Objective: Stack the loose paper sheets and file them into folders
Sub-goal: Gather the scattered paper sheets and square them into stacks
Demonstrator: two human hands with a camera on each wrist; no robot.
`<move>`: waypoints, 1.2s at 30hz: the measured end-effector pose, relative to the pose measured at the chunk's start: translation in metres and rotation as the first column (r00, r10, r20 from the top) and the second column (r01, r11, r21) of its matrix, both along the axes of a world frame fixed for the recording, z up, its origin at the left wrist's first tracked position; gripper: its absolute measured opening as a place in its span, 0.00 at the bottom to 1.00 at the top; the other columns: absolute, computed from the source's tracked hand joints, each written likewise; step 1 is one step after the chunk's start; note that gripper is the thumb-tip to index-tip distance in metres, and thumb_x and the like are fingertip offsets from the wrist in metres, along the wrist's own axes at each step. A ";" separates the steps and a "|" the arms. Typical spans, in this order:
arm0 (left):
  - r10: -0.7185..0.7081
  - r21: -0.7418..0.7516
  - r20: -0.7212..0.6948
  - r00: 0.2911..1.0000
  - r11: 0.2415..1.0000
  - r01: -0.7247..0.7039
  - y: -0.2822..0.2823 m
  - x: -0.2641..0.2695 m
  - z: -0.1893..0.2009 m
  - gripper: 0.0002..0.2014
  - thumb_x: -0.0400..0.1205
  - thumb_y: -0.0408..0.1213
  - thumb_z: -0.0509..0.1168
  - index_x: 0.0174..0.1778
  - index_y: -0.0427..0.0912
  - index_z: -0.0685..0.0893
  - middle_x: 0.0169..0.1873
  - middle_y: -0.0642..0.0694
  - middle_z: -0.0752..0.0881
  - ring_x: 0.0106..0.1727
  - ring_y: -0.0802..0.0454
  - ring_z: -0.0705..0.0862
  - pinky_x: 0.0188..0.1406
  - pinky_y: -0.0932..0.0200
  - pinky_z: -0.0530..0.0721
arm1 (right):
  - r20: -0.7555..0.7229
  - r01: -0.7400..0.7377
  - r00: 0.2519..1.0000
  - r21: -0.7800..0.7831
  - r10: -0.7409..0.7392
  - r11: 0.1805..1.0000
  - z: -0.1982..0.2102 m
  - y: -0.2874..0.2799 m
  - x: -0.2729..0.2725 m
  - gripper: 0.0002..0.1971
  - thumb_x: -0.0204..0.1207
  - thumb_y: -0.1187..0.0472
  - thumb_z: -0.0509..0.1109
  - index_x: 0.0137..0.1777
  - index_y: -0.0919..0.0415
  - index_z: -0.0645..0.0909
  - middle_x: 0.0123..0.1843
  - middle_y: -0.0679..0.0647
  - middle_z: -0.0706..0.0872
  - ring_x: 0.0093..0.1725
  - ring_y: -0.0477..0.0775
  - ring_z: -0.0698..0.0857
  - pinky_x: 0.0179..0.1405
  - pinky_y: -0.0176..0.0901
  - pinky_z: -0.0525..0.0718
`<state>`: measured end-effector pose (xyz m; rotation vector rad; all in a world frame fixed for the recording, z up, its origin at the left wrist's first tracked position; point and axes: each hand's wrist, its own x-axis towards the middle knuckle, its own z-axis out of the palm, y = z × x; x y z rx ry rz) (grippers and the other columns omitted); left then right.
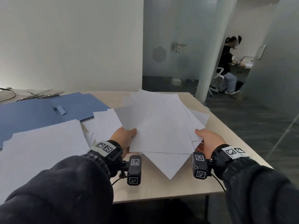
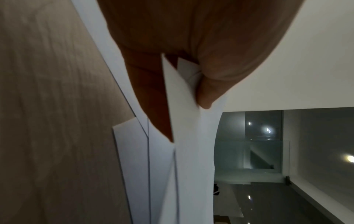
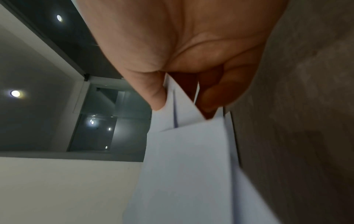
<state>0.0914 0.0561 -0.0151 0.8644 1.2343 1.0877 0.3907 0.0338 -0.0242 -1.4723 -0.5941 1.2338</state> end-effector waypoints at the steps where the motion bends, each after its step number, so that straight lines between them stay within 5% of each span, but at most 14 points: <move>1: 0.000 0.002 -0.016 1.000 1.000 0.000 0.000 -0.001 -0.003 0.10 0.89 0.30 0.62 0.64 0.40 0.82 0.53 0.38 0.91 0.52 0.36 0.90 0.53 0.39 0.89 | 0.030 0.025 0.999 -0.027 -0.024 0.999 -0.003 0.002 -0.001 0.09 0.80 0.59 0.73 0.39 0.60 0.79 0.45 0.63 0.76 0.40 0.62 0.78 0.39 0.51 0.81; 4: 0.004 0.002 -0.033 0.999 1.000 -0.004 0.001 -0.004 -0.011 0.11 0.88 0.28 0.63 0.65 0.41 0.82 0.55 0.38 0.90 0.55 0.34 0.90 0.60 0.33 0.87 | 0.046 0.059 0.997 -0.074 -0.056 0.996 -0.012 0.005 -0.003 0.09 0.77 0.58 0.78 0.43 0.61 0.81 0.38 0.62 0.78 0.31 0.58 0.78 0.29 0.44 0.79; 8: -0.011 -0.001 -0.055 0.998 1.000 0.011 0.003 -0.008 -0.023 0.14 0.84 0.24 0.66 0.64 0.39 0.83 0.53 0.35 0.91 0.53 0.31 0.90 0.55 0.31 0.89 | 0.072 -0.078 0.994 -0.117 0.087 0.990 -0.013 0.006 -0.008 0.15 0.74 0.57 0.81 0.53 0.62 0.83 0.45 0.62 0.82 0.37 0.60 0.81 0.36 0.46 0.81; 12: -0.091 -0.020 -0.039 0.995 0.996 0.090 0.004 -0.005 -0.025 0.16 0.81 0.21 0.68 0.62 0.39 0.85 0.49 0.37 0.93 0.49 0.34 0.92 0.44 0.42 0.91 | 0.207 -0.184 0.953 -0.177 0.219 0.967 -0.009 0.008 -0.013 0.25 0.61 0.56 0.88 0.53 0.70 0.87 0.52 0.71 0.90 0.53 0.77 0.89 0.61 0.71 0.84; 14: -0.074 -0.026 0.003 0.997 0.997 0.074 0.004 -0.004 -0.022 0.13 0.83 0.28 0.70 0.63 0.39 0.85 0.48 0.37 0.93 0.49 0.35 0.93 0.42 0.42 0.91 | 0.278 -0.192 0.931 -0.171 0.235 0.966 -0.018 0.021 -0.005 0.30 0.50 0.56 0.88 0.53 0.68 0.88 0.52 0.70 0.92 0.55 0.78 0.89 0.63 0.80 0.81; 16: -0.034 -0.055 0.072 0.997 0.998 0.038 0.004 -0.006 -0.020 0.10 0.86 0.36 0.69 0.61 0.39 0.84 0.48 0.36 0.93 0.46 0.34 0.93 0.40 0.40 0.92 | 0.334 -0.188 0.914 -0.155 0.230 0.970 -0.018 0.025 -0.002 0.25 0.54 0.59 0.85 0.53 0.67 0.88 0.50 0.66 0.93 0.54 0.73 0.91 0.62 0.77 0.83; 19: -0.013 -0.106 0.106 0.994 0.994 0.024 0.005 -0.009 -0.017 0.09 0.89 0.34 0.64 0.65 0.40 0.81 0.52 0.34 0.91 0.45 0.32 0.92 0.41 0.37 0.92 | 0.390 -0.121 0.903 -0.171 0.180 0.978 -0.005 0.021 0.004 0.11 0.73 0.68 0.78 0.54 0.68 0.85 0.52 0.68 0.91 0.54 0.71 0.90 0.63 0.70 0.85; 22: -0.009 -0.088 0.098 0.995 0.996 0.018 0.006 -0.008 -0.016 0.16 0.88 0.29 0.60 0.72 0.42 0.76 0.59 0.33 0.88 0.48 0.31 0.91 0.37 0.39 0.92 | 0.518 -0.066 0.837 -0.222 0.176 0.973 0.001 0.021 0.023 0.17 0.78 0.63 0.76 0.64 0.69 0.83 0.56 0.68 0.90 0.55 0.71 0.90 0.63 0.68 0.85; 24: 0.014 -0.077 0.078 0.997 0.997 -0.008 0.006 -0.007 -0.015 0.20 0.88 0.29 0.59 0.74 0.52 0.71 0.63 0.36 0.85 0.49 0.30 0.91 0.39 0.38 0.92 | 0.606 -0.049 0.772 -0.241 0.190 0.969 0.004 0.019 0.033 0.21 0.79 0.61 0.75 0.69 0.69 0.80 0.60 0.64 0.87 0.47 0.65 0.88 0.52 0.57 0.88; 27: 0.026 -0.058 -0.004 1.000 0.998 -0.027 0.009 -0.006 -0.017 0.37 0.85 0.23 0.57 0.86 0.62 0.59 0.74 0.43 0.76 0.55 0.32 0.89 0.39 0.41 0.93 | 0.613 -0.015 0.774 -0.239 0.162 0.971 0.001 0.017 0.043 0.19 0.81 0.65 0.72 0.70 0.67 0.80 0.61 0.64 0.81 0.35 0.49 0.75 0.35 0.40 0.76; 32: -0.010 -0.072 -0.019 1.000 0.997 0.009 0.007 -0.008 -0.016 0.43 0.79 0.17 0.55 0.86 0.62 0.63 0.75 0.40 0.74 0.50 0.28 0.90 0.39 0.40 0.93 | 0.603 -0.020 0.786 -0.191 0.133 0.981 -0.001 0.021 0.046 0.24 0.80 0.64 0.74 0.75 0.67 0.77 0.65 0.66 0.83 0.50 0.56 0.79 0.54 0.48 0.78; 34: -0.035 -0.085 -0.011 0.999 0.996 0.034 0.005 -0.009 -0.015 0.38 0.79 0.20 0.57 0.81 0.60 0.68 0.68 0.38 0.79 0.47 0.29 0.91 0.36 0.43 0.92 | 0.585 -0.033 0.801 -0.169 0.127 0.985 0.004 0.021 0.047 0.24 0.79 0.62 0.75 0.74 0.65 0.77 0.68 0.66 0.84 0.54 0.57 0.82 0.60 0.52 0.82; 36: -0.014 -0.090 -0.012 1.000 0.996 0.013 0.005 -0.009 -0.016 0.23 0.82 0.27 0.63 0.71 0.53 0.75 0.61 0.38 0.82 0.48 0.33 0.90 0.41 0.40 0.92 | 0.511 -0.054 0.848 -0.179 0.140 0.982 0.007 0.021 0.050 0.20 0.78 0.60 0.76 0.68 0.64 0.81 0.59 0.66 0.89 0.54 0.65 0.88 0.63 0.64 0.85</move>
